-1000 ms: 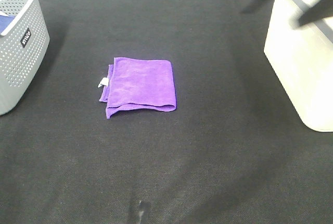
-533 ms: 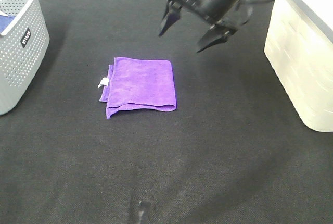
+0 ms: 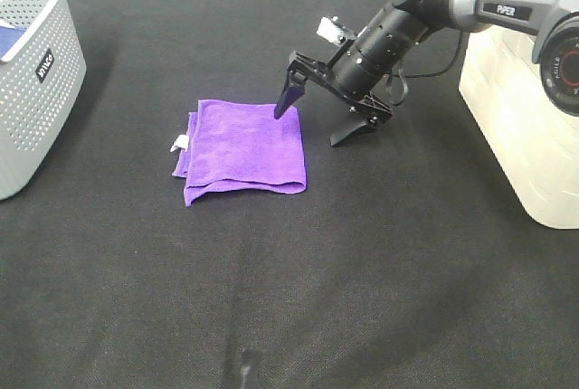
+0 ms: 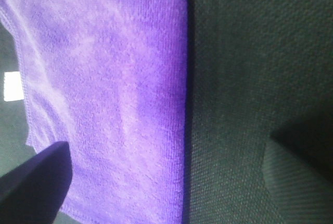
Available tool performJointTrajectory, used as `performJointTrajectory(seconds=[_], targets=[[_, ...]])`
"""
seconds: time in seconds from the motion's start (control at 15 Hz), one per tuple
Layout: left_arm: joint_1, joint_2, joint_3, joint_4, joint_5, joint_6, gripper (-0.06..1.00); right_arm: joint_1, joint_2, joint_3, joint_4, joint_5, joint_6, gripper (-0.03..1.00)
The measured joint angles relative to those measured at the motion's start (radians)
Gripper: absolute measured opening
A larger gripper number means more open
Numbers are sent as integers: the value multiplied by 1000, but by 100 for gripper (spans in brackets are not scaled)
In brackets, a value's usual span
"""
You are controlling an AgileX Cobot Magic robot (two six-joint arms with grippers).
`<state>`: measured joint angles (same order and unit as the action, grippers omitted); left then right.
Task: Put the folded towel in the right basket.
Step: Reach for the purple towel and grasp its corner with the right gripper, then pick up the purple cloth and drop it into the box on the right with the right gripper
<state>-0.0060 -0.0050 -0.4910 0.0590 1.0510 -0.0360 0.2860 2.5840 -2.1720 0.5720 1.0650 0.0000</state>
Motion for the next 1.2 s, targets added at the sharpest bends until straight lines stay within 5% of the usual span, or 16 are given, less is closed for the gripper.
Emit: performJointTrajectory(seconds=[0.4,0.8,0.87,1.0,1.2], targets=[[0,0,0,0,0,0,99,32,20,-10,14,-32,0,95],[0,0,0,0,0,0,99,180,93,-36,149,-131,0,80],[0,0,0,0,0,0,99,181,95,-36,149,-132,0,69],[0,0,0,0,0,0,99,159,116,-71,130,-88,0,16],[0,0,0,0,0,0,99,131,136,-249,57,96,0,12]])
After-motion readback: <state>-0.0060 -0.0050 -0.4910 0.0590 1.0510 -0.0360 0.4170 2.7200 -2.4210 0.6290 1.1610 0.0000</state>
